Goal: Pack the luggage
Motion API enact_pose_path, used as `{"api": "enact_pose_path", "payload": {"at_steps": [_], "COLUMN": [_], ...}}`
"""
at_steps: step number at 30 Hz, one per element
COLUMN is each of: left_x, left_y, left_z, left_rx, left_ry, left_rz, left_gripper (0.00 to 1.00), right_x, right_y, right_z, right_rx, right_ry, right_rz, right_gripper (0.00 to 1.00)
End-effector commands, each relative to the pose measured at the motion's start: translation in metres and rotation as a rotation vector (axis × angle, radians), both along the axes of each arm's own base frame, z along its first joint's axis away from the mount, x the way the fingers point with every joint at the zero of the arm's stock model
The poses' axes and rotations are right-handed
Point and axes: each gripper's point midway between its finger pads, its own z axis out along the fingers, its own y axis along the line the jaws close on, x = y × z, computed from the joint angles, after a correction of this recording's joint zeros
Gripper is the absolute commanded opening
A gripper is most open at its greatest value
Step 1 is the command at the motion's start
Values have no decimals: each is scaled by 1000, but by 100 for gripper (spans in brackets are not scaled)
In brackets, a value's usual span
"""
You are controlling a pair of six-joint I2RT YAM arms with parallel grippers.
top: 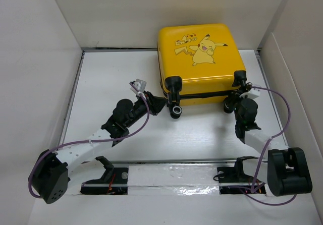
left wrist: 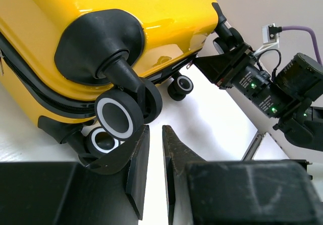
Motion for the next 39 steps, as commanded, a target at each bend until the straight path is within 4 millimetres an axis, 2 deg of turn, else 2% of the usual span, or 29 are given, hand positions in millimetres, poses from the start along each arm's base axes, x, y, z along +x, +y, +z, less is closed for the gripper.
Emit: {"api": "enact_pose_path", "payload": {"at_steps": [1,6,9,13,21,27,30,33,39], "left_x": [0,-1,-1,0,0,0,-1,-1,-1], "left_y": [3,1,1,2,0,0,-1,-1,-1], "left_z": [21,20,18,20,18,17,18,17,17], "left_rx": [-36,-37,-35,-35,-32,-31,-35,-35,-34], "left_ry": [-63,-60,-58,-62,-59,-58,-58,-58,-57], "left_rz": [6,-2,-3,3,-5,-6,-14,-16,-12], "left_gripper": [13,13,13,13,12,11,11,10,10], "right_x": [8,13,23,35,45,40,44,47,55], "right_y": [-8,-5,-5,-3,5,6,7,10,9], "right_z": [11,11,10,20,37,44,47,50,59], "right_rx": [7,-3,-6,-27,-72,-86,-92,-108,-137], "right_ry": [7,7,13,-28,-74,-71,-83,-92,-105], "right_rz": [-34,-4,20,50,110,106,111,119,125], "right_gripper": [33,40,39,37,34,44,45,43,29]}}
